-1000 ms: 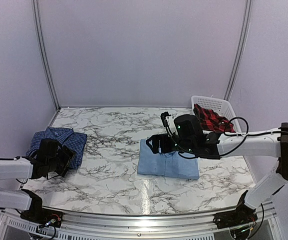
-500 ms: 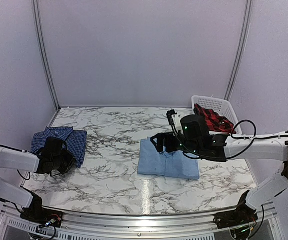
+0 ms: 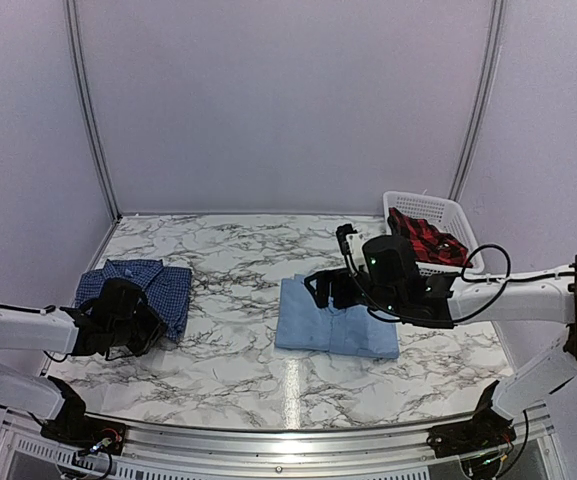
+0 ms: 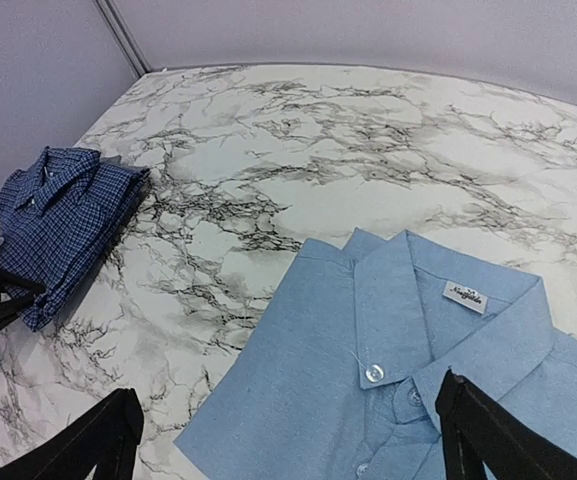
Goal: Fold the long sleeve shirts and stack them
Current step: Move the square-folded shirt to the center of the board.
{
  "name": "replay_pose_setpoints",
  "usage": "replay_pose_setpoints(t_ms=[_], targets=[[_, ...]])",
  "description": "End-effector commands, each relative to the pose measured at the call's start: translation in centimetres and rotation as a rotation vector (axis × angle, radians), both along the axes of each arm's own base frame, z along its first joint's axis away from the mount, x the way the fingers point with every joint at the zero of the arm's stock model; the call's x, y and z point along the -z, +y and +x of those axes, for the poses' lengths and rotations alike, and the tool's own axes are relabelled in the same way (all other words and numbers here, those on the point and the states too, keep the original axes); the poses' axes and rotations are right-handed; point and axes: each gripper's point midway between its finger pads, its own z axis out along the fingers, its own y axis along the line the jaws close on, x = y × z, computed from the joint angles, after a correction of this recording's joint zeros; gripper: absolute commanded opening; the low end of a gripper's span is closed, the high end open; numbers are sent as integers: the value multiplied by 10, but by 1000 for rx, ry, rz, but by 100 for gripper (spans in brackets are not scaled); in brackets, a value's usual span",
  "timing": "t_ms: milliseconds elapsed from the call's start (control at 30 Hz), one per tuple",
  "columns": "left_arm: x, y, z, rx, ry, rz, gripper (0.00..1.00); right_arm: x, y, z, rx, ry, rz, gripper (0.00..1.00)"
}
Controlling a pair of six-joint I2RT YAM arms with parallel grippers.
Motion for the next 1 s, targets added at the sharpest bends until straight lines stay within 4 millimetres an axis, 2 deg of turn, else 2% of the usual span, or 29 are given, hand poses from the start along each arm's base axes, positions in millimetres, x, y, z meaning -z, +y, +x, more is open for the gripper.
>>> replay_pose_setpoints(t_ms=[0, 300, 467, 567, 700, 800, 867, 967], targets=[[-13, -22, -12, -6, 7, -33, 0, -11, -7, -1, 27, -45, 16, 99], [-22, -99, -31, 116, 19, -42, 0, -4, -25, -5, 70, -38, -7, 98], [-21, -146, -39, 189, 36, -38, 0, 9, -44, 0, 146, -3, -56, 99], [-17, -165, -47, 236, 50, -34, 0, 16, -54, -1, 166, 12, -67, 99], [-18, -181, -52, 285, 55, -34, 2, 24, -69, -3, 208, 34, -63, 98], [-25, -185, -53, 312, 44, -32, 41, 28, -81, -2, 230, 55, -49, 99], [-35, -188, -54, 349, 22, -19, 52, 30, -88, -1, 241, 65, -36, 98], [-55, -188, -57, 420, -4, 46, 58, 28, -99, 0, 264, 68, -15, 99]])
